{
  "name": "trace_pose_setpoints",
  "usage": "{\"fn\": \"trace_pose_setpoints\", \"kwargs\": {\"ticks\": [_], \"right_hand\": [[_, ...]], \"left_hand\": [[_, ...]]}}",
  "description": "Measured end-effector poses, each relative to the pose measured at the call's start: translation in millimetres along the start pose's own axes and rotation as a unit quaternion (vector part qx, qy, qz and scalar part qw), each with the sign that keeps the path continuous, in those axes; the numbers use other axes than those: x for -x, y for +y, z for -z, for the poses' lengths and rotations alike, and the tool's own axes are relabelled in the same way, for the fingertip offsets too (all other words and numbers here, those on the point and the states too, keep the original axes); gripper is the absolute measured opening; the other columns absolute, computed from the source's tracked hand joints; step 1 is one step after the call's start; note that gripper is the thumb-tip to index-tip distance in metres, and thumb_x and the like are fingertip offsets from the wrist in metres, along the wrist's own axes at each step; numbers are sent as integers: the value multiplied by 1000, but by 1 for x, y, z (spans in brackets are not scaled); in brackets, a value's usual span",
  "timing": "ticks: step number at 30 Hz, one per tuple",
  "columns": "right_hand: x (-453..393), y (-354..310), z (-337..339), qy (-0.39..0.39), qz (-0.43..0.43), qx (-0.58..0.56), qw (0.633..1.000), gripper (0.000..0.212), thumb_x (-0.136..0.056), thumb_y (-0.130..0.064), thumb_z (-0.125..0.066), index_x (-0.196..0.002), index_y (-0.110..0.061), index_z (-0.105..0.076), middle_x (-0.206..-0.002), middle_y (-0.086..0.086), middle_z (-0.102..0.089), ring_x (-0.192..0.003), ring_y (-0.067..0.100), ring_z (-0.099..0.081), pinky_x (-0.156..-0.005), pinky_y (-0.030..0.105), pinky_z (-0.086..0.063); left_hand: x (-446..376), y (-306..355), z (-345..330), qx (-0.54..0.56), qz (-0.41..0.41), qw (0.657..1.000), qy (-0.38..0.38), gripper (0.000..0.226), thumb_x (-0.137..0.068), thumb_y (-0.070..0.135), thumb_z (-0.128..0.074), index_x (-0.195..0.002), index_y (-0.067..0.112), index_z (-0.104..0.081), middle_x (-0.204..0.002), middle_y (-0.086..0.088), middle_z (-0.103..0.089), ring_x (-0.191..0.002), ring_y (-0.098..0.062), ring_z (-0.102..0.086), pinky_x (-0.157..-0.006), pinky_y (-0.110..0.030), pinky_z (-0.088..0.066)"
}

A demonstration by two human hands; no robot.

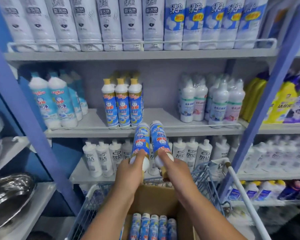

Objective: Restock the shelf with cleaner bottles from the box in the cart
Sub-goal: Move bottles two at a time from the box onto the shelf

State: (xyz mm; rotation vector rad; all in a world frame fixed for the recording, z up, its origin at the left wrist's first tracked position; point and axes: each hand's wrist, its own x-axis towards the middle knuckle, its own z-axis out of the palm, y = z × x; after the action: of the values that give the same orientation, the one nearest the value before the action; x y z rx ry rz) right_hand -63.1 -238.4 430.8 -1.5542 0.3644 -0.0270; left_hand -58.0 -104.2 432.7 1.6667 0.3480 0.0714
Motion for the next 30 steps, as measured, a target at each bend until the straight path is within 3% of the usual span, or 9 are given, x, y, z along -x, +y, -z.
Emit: {"fn": "trace_pose_setpoints", "kwargs": {"ticks": [2,5,10,16,21,24,26,28,30], "right_hand": [[-11,-10,-4,8,8,-1,1000,44,-85,-54,-68,-88,-11,-75,-71,5,-71,-54,13,-59,-54,29,-48],[-28,-22,-11,18,16,-2,1000,45,-86,-53,-67,-89,-9,-74,-66,4,-67,-51,13,-56,-50,27,-46],[-63,-36,-29,49,6,-12,999,47,-84,-54,-67,-90,-8,-74,-62,1,-63,-48,13,-52,-46,23,-40],[-100,-43,-52,90,-8,6,996,42,-86,-50,-67,-85,-8,-73,-57,-2,-62,-48,12,-54,-47,24,-41],[-117,-46,-61,111,-26,33,993,44,-84,-52,-67,-87,-9,-72,-60,1,-65,-48,13,-55,-48,25,-42],[-124,-49,-58,84,-41,75,993,49,-85,-56,-64,-95,-9,-69,-65,1,-65,-52,14,-57,-49,25,-44],[-127,-50,-54,63,-31,91,993,48,-87,-52,-63,-111,-11,-60,-78,-1,-67,-58,14,-60,-54,28,-49],[-128,-48,-48,35,-4,91,995,65,-86,-43,-67,-142,-29,-37,-94,-6,-67,-69,12,-65,-63,29,-55],[-127,-42,-41,-4,50,107,993,77,-82,-38,-74,-143,-46,-28,-104,-14,-67,-82,7,-69,-76,28,-58]], "left_hand": [[-11,12,-3,3,2,1000,-8,42,-90,57,-57,-93,16,-67,-79,-7,-69,-62,-18,-60,-54,-25,-42],[-36,25,-7,-5,-4,1000,-29,44,-90,58,-55,-89,16,-67,-72,-7,-67,-57,-19,-56,-54,-27,-43],[-86,38,-18,-36,6,998,-45,62,-83,69,-54,-106,12,-64,-83,-10,-71,-52,-19,-62,-45,-23,-42],[-137,41,-25,-76,30,993,-88,69,-83,71,-52,-114,9,-60,-95,-10,-69,-72,-24,-67,-54,-26,-46],[-161,42,-27,-95,44,988,-115,69,-85,72,-49,-116,11,-61,-93,-9,-69,-64,-17,-65,-41,-17,-40],[-162,46,-30,-84,58,987,-122,62,-87,70,-49,-113,15,-59,-88,-6,-69,-62,-16,-65,-45,-20,-44],[-161,51,-32,-73,59,986,-134,55,-88,65,-51,-110,15,-60,-80,-5,-70,-50,-13,-62,-44,-21,-45],[-158,53,-32,-62,37,987,-146,43,-91,53,-56,-113,17,-56,-79,-6,-68,-43,-10,-57,-41,-18,-42],[-154,53,-31,-77,-10,984,-159,41,-90,47,-60,-124,33,-42,-90,-3,-68,-52,-9,-61,-43,-16,-44]]}}
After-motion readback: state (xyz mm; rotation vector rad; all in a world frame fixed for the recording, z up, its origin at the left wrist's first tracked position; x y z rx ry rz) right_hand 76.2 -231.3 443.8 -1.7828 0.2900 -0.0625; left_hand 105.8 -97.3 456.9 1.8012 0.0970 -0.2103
